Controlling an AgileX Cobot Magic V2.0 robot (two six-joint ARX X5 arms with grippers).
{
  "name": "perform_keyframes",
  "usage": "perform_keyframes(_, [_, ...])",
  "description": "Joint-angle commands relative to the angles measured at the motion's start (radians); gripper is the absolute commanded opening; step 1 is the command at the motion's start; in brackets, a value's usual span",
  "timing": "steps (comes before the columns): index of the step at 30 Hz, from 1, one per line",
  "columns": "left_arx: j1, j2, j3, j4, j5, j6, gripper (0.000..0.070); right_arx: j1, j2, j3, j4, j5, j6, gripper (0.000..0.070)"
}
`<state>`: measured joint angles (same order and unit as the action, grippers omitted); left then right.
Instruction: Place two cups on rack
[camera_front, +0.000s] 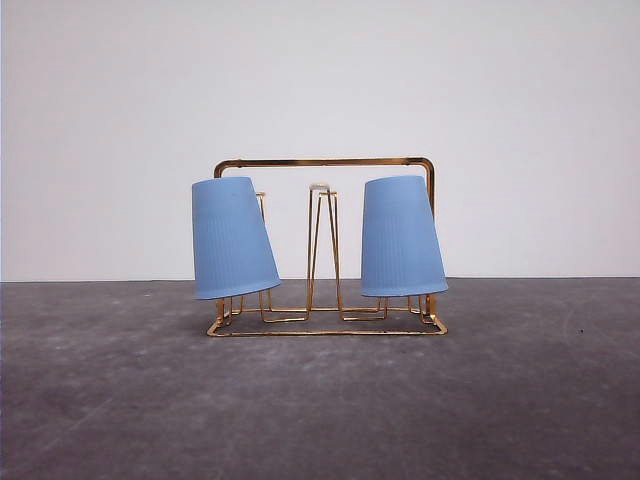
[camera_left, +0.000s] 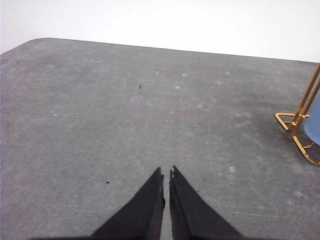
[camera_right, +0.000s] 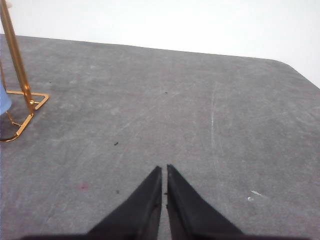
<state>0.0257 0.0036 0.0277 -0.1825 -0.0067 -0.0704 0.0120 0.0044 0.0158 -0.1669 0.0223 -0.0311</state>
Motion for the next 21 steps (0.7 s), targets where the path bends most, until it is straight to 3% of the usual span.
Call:
perform_keyframes(1, [0.001,0.0,-0.014,-0.005,-0.005,0.009,0.0,0.0,-0.001,-0.004,0.013,0.002,-0.003,0.0016])
perform_keyframes(21, [0.001,0.0,-0.014,-0.005,-0.005,0.009,0.0,0.0,-0.001,-0.004,0.013,0.002,-0.003,0.0016])
